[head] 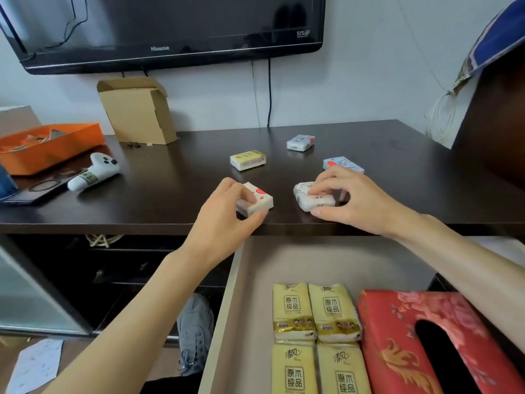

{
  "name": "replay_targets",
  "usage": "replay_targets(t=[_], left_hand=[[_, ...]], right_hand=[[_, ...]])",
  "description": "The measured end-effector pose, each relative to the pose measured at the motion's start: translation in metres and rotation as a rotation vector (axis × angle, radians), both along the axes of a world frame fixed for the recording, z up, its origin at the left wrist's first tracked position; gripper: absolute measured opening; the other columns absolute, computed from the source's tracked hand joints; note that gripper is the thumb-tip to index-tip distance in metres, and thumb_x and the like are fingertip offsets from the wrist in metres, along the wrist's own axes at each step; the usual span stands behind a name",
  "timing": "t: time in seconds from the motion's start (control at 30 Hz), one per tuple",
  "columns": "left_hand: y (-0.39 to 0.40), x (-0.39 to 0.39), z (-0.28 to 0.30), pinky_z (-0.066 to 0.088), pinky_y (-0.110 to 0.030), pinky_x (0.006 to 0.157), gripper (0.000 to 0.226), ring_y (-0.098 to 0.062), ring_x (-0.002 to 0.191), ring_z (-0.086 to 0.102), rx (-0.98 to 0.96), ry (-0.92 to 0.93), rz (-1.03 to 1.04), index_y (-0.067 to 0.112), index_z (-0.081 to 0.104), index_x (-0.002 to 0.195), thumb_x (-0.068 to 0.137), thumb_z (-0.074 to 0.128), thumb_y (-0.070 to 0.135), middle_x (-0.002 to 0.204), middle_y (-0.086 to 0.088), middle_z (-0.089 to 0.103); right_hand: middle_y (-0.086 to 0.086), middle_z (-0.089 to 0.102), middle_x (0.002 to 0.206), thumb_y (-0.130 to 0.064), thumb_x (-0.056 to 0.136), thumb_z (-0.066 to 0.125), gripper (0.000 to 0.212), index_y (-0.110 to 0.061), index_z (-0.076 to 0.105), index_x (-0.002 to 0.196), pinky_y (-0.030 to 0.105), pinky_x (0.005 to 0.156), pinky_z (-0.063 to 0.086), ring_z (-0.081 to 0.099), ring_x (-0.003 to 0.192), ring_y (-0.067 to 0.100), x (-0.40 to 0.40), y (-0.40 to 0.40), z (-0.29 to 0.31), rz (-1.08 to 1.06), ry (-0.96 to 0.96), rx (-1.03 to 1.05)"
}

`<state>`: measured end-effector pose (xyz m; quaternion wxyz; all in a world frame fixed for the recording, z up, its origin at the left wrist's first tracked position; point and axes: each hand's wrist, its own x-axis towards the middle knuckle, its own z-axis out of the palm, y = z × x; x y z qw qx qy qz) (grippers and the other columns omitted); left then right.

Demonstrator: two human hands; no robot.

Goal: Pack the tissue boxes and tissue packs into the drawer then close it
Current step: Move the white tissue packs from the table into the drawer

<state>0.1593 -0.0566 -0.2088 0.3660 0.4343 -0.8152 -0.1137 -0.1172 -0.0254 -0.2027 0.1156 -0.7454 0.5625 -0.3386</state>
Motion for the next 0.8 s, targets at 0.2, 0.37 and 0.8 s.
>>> replay_targets(t=[0.2, 0.37, 0.8], left_hand=[[-0.007, -0.014, 0.004, 0.038, -0.028, 0.097, 0.018, -0.030, 0.139, 0.034, 0.154, -0.090, 0.083, 0.020, 0.056, 0.082, 0.084, 0.070, 0.031, 0.138, -0.004, 0.049], [0.010, -0.015, 0.009, 0.046, -0.032, 0.075, 0.022, -0.020, 0.106, 0.053, 0.156, -0.048, 0.048, 0.024, 0.053, 0.078, 0.077, 0.074, 0.032, 0.113, 0.005, 0.056], [0.107, 0.015, 0.007, 0.049, -0.018, 0.092, 0.092, 0.003, 0.113, 0.052, 0.342, -0.261, -0.369, 0.041, 0.035, 0.142, 0.066, 0.086, 0.034, 0.125, 0.024, 0.050]], right_hand=[[-0.008, 0.047, 0.151, -0.021, 0.087, 0.079, 0.024, -0.028, 0.067, 0.107, 0.023, 0.107, 0.034, 0.042, 0.142, 0.013, 0.000, -0.003, 0.004, 0.034, -0.073, 0.246], [-0.003, 0.069, 0.112, -0.025, 0.079, 0.085, 0.029, -0.026, 0.068, 0.102, 0.043, 0.097, 0.053, 0.066, 0.106, 0.019, 0.004, 0.007, 0.002, -0.025, -0.121, 0.071], [-0.026, 0.055, 0.124, -0.053, 0.058, 0.082, 0.092, -0.041, 0.050, 0.143, 0.025, 0.098, 0.052, 0.058, 0.118, -0.007, 0.045, 0.147, -0.001, 0.055, 0.028, 0.282]])
